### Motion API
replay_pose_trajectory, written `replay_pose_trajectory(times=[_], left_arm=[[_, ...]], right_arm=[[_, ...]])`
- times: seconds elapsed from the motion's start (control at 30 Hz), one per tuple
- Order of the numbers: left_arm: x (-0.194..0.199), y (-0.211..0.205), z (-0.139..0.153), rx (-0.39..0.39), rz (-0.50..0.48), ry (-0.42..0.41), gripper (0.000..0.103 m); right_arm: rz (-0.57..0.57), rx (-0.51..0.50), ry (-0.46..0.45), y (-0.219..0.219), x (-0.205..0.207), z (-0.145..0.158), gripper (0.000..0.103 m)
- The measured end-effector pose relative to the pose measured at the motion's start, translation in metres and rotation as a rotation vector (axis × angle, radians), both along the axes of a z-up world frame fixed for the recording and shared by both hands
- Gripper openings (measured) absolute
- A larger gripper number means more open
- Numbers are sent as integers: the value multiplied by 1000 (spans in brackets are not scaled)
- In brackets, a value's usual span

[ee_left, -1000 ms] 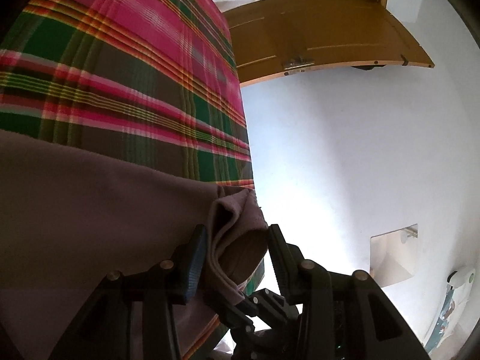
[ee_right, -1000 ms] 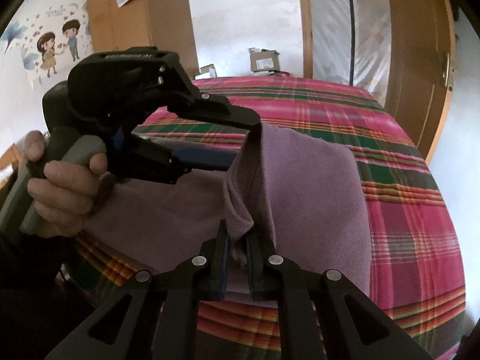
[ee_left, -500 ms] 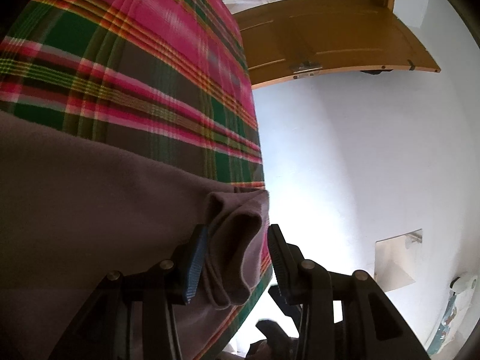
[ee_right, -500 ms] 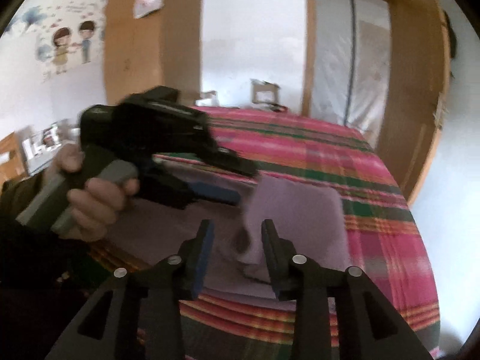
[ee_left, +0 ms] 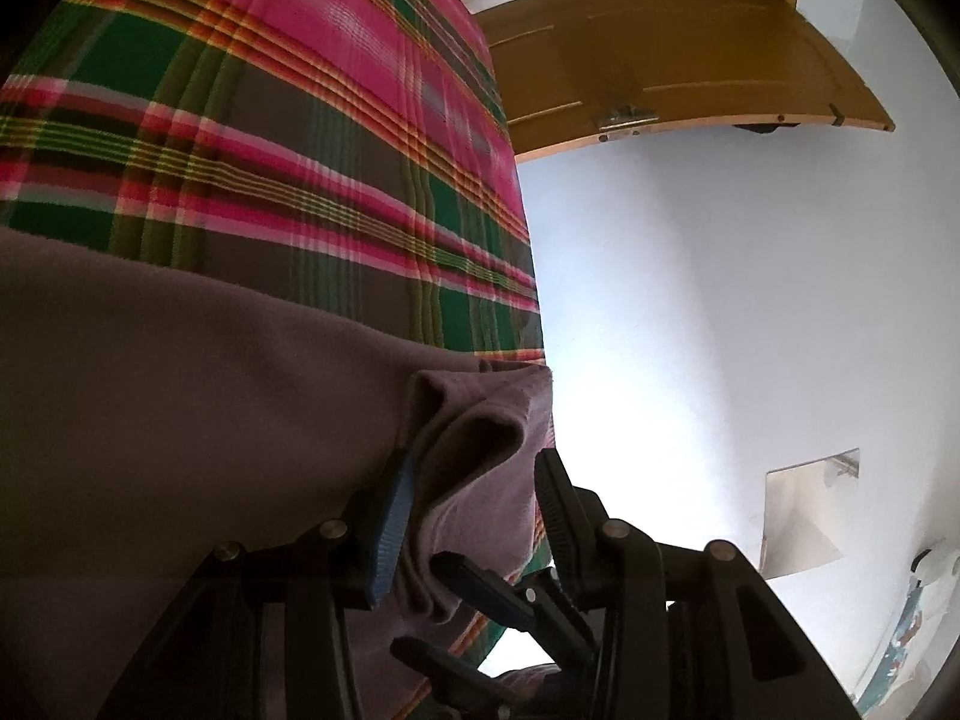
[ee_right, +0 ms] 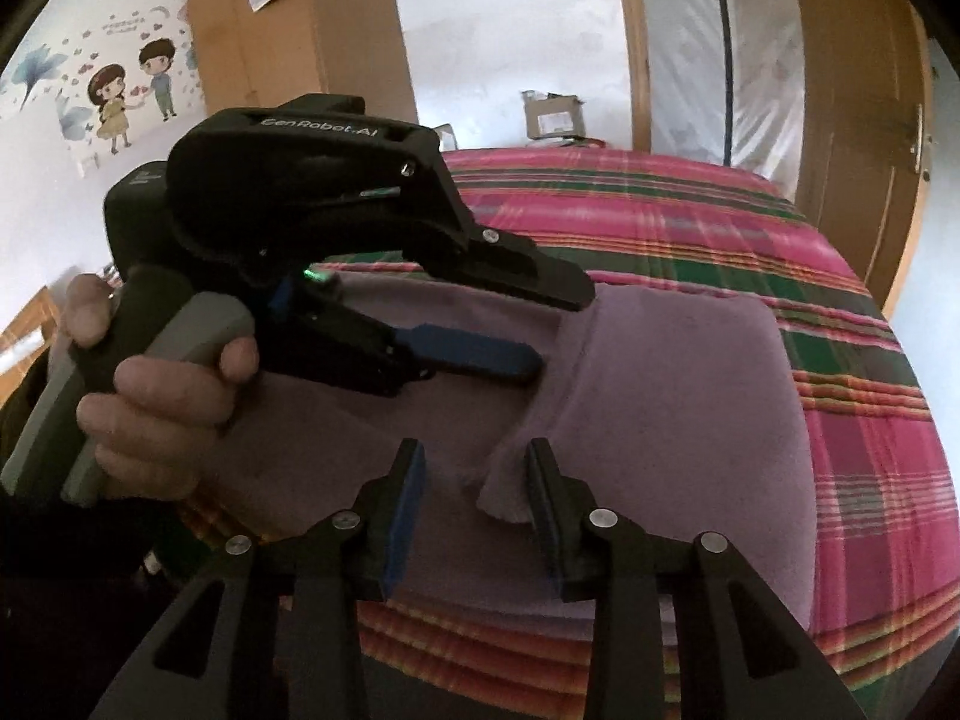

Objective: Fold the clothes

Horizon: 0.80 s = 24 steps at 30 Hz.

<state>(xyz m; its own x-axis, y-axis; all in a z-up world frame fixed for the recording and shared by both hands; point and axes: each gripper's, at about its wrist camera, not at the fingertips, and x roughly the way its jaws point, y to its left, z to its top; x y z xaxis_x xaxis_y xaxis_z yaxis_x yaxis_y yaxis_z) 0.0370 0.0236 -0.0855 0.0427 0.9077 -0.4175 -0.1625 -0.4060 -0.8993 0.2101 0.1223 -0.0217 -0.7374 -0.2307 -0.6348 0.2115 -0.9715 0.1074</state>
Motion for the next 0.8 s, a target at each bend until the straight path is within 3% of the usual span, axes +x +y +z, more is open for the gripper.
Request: replay_pose_trajectory(times=[0.1, 0.43, 0.7, 0.8], left_arm=[[-5, 5, -1, -18, 1, -7, 42], [-11, 11, 1, -19, 12, -8, 42], [-10, 12, 2, -51, 4, -5, 42], [-9, 12, 2, -60, 6, -2, 42]], right_arm=[[-17, 6, 10, 1, 2, 3, 37], [-37, 186, 12, -24, 0, -14, 38], [-81, 163, 7, -18, 5, -13, 37], [-95, 154, 4, -16, 7, -12, 29]])
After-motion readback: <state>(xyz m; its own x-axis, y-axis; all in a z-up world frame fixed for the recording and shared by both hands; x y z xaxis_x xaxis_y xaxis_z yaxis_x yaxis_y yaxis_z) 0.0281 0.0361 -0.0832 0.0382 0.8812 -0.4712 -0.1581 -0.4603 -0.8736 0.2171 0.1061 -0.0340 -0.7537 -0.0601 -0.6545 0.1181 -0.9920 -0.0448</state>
